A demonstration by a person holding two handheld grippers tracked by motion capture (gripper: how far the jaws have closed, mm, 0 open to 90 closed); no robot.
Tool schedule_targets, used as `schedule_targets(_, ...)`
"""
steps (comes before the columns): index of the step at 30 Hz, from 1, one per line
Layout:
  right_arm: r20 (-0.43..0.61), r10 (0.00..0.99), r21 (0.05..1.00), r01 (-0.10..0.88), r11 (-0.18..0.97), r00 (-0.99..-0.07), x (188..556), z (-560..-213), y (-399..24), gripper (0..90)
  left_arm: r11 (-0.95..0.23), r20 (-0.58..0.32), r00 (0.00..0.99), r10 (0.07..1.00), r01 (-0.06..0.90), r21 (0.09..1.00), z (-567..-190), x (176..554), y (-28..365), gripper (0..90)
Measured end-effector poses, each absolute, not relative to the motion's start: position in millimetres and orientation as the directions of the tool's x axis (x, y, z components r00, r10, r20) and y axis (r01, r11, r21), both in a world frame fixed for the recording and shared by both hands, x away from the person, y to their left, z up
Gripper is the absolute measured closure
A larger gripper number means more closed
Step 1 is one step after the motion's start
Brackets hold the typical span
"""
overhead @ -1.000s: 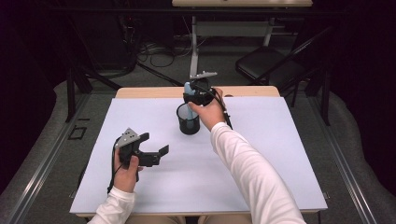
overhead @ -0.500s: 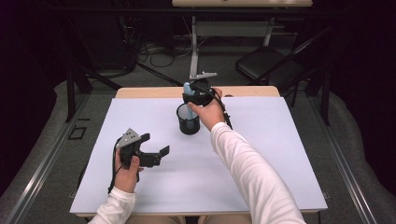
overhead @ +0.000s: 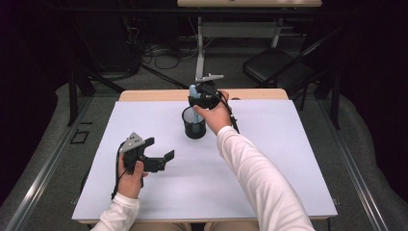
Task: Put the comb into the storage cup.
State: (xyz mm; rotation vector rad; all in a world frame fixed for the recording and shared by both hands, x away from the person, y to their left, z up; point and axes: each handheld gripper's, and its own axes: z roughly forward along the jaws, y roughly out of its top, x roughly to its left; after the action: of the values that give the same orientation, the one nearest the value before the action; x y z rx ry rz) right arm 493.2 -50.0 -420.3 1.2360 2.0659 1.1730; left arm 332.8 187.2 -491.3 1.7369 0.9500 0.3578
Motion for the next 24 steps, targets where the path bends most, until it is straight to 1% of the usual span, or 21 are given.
schedule_targets(7, 0.039, 0.869, 0.846, 0.479, 0.234, -0.493, 492.7, -420.2, -49.6, 45.9, -0.111, -0.204, 0.637, 0.743, 0.418, 0.902, -490.9, 332.9, 187.8, 1.8)
schedule_targets(10, 0.056, 0.866, 0.845, 0.486, 0.223, -0.496, 492.3, -420.0, -50.2, 44.1, -0.106, -0.206, 0.637, 0.743, 0.416, 0.903, -490.7, 333.4, 187.6, 1.8)
schedule_targets(12, 0.075, 0.865, 0.842, 0.496, 0.212, -0.497, 491.9, -419.5, -50.2, 41.2, -0.106, -0.209, 0.637, 0.742, 0.419, 0.902, -490.7, 333.8, 187.4, 1.8)
schedule_targets(14, 0.064, 0.863, 0.845, 0.487, 0.220, -0.501, 491.4, -418.9, -50.3, 37.8, -0.105, -0.210, 0.635, 0.743, 0.421, 0.901, -491.2, 334.0, 187.0, 1.8)
schedule_targets(17, 0.057, 0.863, 0.852, 0.475, 0.220, -0.501, 490.7, -416.9, -51.2, 28.9, -0.116, -0.204, 0.636, 0.744, 0.423, 0.899, -492.0, 334.0, 187.1, 1.8)
schedule_targets(24, 0.059, 0.875, 0.842, 0.494, 0.215, -0.481, 489.8, -413.7, -55.7, 14.4, -0.116, -0.203, 0.639, 0.742, 0.421, 0.900, -491.8, 333.9, 185.9, 1.8)
